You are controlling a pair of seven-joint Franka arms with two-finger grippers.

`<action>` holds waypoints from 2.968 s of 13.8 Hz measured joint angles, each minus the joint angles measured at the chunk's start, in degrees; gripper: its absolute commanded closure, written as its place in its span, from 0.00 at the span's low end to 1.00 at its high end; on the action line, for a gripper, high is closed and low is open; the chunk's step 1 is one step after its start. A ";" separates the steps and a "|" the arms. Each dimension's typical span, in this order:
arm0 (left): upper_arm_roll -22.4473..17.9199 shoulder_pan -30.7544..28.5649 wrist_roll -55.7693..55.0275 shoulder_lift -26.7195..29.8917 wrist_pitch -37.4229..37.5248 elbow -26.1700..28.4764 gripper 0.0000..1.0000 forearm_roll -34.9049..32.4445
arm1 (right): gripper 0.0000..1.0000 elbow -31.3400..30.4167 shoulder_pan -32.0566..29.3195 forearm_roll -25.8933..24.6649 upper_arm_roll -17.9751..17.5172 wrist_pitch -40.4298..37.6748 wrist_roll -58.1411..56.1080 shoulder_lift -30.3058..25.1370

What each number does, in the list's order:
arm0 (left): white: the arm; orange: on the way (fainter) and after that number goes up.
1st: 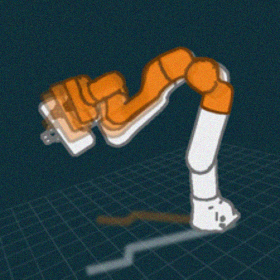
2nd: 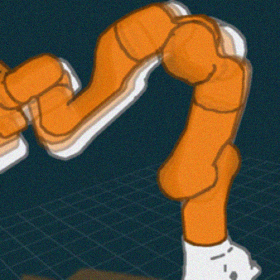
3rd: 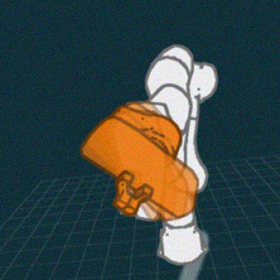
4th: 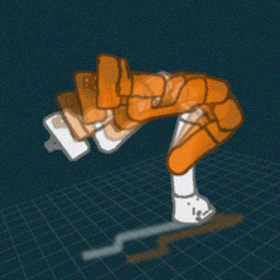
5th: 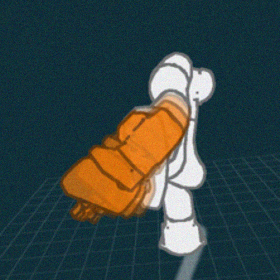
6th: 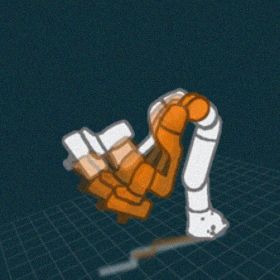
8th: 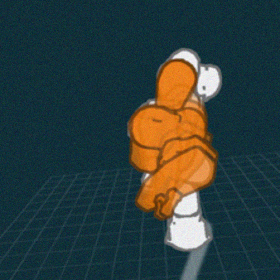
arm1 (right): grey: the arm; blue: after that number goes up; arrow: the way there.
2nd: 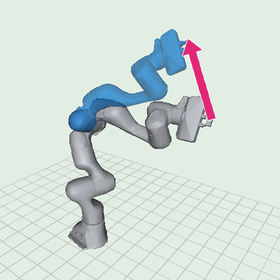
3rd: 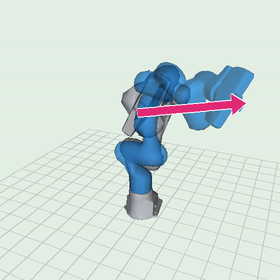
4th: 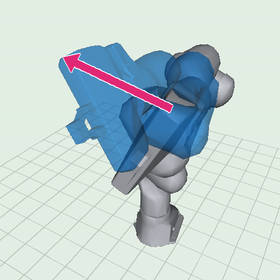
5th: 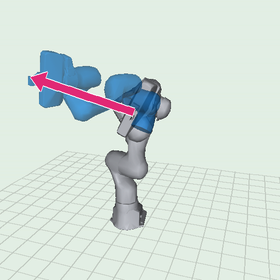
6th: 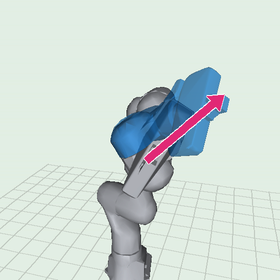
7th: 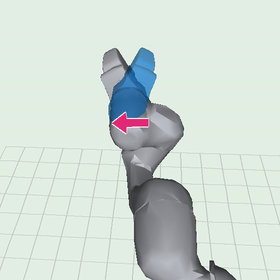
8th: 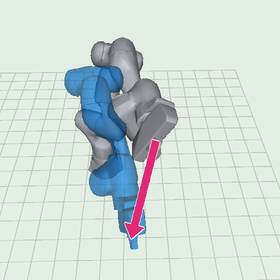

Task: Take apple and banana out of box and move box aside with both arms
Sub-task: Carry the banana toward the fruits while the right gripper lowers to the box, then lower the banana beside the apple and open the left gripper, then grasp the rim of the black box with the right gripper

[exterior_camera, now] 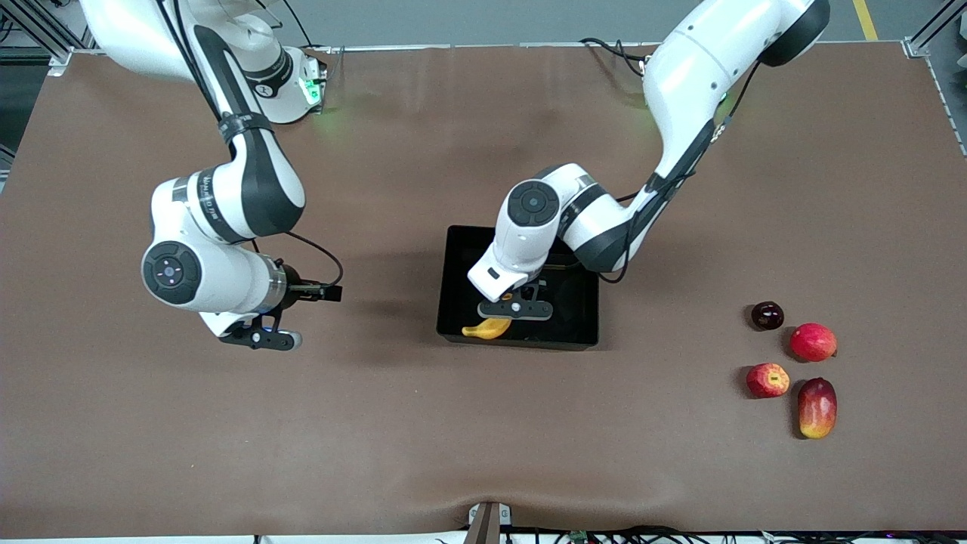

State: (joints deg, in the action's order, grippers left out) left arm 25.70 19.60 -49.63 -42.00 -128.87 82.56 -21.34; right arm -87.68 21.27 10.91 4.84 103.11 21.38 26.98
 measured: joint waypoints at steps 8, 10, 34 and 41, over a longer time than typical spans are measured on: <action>-0.58 -15.32 14.26 4.97 5.45 0.29 1.00 -1.20 | 0.00 -1.69 12.10 0.26 -0.35 19.11 15.51 5.59; -0.65 -18.97 17.77 4.72 5.63 1.19 1.00 -1.23 | 0.17 -1.48 14.03 0.36 -0.54 21.52 15.95 7.47; -2.55 -31.80 33.84 1.77 7.79 2.01 0.00 -11.12 | 1.00 1.33 6.61 0.36 -1.23 7.78 8.97 1.93; -2.43 -32.62 33.84 14.20 16.71 1.88 0.00 -3.91 | 1.00 -6.45 -9.32 2.18 -0.86 0.95 -11.31 -5.79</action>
State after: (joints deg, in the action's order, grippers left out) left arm 23.28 -13.01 -15.79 -27.80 -112.16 84.44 -25.25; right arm -94.13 11.95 13.09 3.98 104.07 10.07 21.19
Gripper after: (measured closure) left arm 0.000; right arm 0.943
